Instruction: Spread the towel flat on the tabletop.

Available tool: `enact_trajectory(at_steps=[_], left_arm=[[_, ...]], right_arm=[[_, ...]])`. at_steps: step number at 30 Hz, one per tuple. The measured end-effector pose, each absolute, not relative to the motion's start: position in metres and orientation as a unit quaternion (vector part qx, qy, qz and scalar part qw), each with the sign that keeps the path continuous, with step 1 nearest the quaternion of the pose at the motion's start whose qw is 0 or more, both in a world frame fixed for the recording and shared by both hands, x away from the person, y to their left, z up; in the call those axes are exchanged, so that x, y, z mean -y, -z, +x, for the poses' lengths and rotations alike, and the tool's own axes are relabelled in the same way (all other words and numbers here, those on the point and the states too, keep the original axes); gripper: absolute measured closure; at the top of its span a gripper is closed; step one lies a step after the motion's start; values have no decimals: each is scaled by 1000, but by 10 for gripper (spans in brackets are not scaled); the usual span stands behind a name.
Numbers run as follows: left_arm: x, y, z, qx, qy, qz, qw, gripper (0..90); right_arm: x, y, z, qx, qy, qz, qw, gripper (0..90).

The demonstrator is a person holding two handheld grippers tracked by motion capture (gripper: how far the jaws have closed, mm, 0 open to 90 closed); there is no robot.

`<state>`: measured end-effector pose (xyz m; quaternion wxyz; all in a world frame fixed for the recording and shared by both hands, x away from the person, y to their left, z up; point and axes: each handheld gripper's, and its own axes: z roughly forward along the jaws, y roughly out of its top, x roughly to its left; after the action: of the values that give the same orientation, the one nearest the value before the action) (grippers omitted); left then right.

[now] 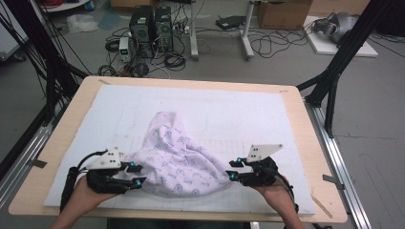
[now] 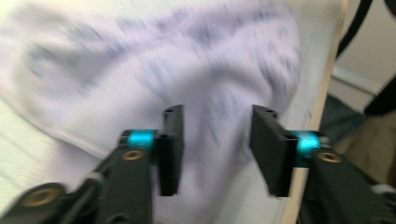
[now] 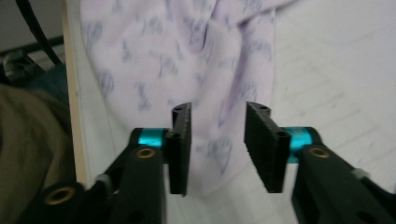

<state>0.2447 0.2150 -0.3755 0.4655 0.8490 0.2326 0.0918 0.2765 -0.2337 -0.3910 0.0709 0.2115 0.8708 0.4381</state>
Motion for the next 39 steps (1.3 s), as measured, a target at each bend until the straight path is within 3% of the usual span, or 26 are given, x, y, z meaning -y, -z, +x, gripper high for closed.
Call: enact_trajectory(at_steps=[3,7,12,14,17,19,21,26,32,37,39], left_arm=[[-220,363,255,-239,-110,839,477,457],[-215,371,283,-257,-121,843,457,425],[-206,401,309,-275,-90,853,433,409],[-203,411,313,-277,-70,856,431,451],[-200,419,313,-268,-52,857,437,647],[-200,418,311,-269,-51,859,432,728],[-203,413,309,-266,-60,862,426,783],[-217,396,297,-262,-89,853,443,815],[-214,388,272,-238,-73,852,460,818],[-212,392,252,-223,-56,855,465,815],[-212,391,252,-219,-53,855,466,762]], right_arm=[[222,389,291,-871,-436,213,80,474],[202,406,312,-880,-417,215,68,460],[185,427,326,-898,-379,218,46,476],[183,432,329,-901,-373,219,31,503],[182,437,333,-905,-366,217,19,649],[183,438,334,-904,-373,211,1,775],[184,436,333,-904,-375,208,5,826],[197,421,330,-897,-387,212,39,845],[222,397,314,-880,-417,217,64,845],[222,403,294,-897,-391,199,46,841],[220,414,288,-906,-379,188,22,797]])
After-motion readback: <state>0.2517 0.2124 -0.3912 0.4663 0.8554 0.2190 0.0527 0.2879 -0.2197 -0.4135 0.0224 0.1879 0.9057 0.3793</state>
